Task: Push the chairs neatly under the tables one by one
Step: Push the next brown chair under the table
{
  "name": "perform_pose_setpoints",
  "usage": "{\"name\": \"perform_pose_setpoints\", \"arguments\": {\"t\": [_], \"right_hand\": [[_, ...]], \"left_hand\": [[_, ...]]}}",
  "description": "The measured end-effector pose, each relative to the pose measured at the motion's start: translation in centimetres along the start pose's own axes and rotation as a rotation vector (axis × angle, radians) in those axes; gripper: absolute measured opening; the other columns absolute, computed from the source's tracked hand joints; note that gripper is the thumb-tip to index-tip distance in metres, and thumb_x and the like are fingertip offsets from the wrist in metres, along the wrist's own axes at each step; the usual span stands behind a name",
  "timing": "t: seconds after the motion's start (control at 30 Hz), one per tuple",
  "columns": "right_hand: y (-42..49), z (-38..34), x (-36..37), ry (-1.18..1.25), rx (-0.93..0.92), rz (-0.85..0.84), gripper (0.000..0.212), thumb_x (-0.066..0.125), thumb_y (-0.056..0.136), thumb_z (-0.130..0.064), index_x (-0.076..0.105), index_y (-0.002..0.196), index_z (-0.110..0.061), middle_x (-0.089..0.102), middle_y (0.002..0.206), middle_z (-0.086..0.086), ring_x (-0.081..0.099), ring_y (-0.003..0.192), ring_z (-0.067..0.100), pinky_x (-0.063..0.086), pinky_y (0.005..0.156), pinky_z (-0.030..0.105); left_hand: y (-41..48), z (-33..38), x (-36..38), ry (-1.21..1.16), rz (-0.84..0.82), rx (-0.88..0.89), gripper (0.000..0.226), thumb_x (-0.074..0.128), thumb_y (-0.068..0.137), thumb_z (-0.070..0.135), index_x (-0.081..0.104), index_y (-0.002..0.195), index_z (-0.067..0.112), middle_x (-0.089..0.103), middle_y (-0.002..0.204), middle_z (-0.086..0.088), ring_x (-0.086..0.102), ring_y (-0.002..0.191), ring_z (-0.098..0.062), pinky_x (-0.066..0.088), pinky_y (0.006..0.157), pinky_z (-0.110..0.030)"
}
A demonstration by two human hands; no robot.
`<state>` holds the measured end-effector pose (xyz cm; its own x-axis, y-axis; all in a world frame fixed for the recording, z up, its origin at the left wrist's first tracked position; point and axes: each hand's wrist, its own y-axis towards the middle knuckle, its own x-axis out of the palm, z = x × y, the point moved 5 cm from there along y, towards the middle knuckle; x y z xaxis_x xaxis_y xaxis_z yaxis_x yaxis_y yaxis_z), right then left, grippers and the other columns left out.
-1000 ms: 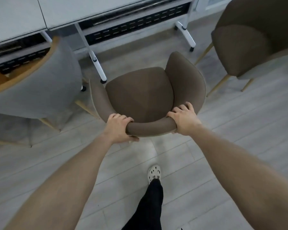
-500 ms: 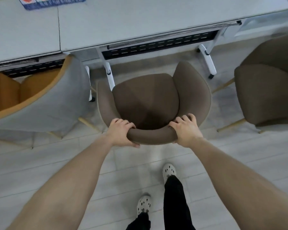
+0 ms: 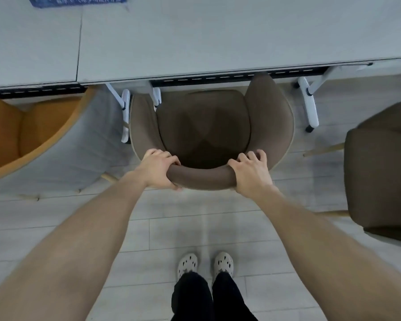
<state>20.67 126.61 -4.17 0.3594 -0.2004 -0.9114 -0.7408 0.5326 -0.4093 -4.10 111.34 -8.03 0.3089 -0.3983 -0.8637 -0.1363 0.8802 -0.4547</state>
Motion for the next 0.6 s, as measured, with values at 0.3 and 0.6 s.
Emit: {"name": "perform_pose_setpoints", "arguments": {"t": [0.3, 0.6], "right_hand": [[3.0, -1.1, -1.3, 0.047, 0.033, -0.007, 0.061, 0.082, 0.08, -0.033, 0.064, 0.138, -0.032, 0.064, 0.125, 0.003, 0.055, 0.127, 0.032, 0.023, 0.127, 0.063], [3.3, -1.5, -1.3, 0.059, 0.031, -0.01, 0.061, 0.084, 0.081, -0.037, 0.062, 0.138, -0.034, 0.064, 0.13, 0.003, 0.054, 0.13, 0.032, 0.022, 0.128, 0.064]], "left_hand": [[2.3, -3.5, -1.7, 0.01, 0.012, 0.047, 0.08, 0.067, 0.056, 0.09, 0.062, 0.122, 0.047, 0.064, 0.119, 0.016, 0.057, 0.12, -0.016, 0.027, 0.121, -0.043], [2.1, -3.5, -2.5, 0.001, -0.03, 0.021, 0.082, 0.065, 0.057, 0.093, 0.06, 0.125, 0.048, 0.063, 0.122, 0.017, 0.055, 0.123, -0.015, 0.026, 0.123, -0.045]]}}
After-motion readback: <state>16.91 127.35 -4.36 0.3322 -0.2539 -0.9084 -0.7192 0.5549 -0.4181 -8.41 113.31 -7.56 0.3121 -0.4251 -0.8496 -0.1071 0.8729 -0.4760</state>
